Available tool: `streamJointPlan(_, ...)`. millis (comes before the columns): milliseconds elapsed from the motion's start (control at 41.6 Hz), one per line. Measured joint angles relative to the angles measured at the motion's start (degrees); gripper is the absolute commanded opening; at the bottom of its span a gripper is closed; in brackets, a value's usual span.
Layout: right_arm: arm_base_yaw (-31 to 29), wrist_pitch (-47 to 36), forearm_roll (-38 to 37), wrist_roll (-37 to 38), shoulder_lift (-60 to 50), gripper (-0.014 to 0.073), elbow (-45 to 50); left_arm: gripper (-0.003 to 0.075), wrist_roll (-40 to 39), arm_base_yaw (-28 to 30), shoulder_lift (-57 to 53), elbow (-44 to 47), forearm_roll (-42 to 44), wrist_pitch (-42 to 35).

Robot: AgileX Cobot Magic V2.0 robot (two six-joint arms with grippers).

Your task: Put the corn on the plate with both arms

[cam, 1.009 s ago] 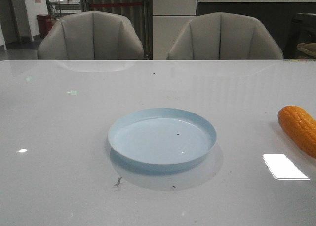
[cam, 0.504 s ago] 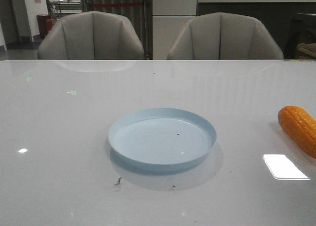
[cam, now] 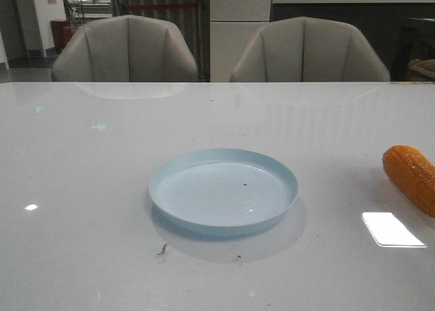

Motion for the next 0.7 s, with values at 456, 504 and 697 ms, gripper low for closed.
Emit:
streamJointPlan(456,0.0,-2.1,0.0,0.0,25.2,0.0462,-9.7,0.0378,0.1,0.0,0.0,0.1,0.0,-0.1)
streamJointPlan(504,0.0,-2.4,0.0,0.0,27.3,0.0462,-10.0,0.0378,0.1,0.0,0.0,0.1,0.0,-0.1)
streamJointPlan(697,0.0,-3.7,0.0,0.0,33.3,0.0462,-10.6,0.0378,0.1,0.0,0.0,0.1,0.0,-0.1)
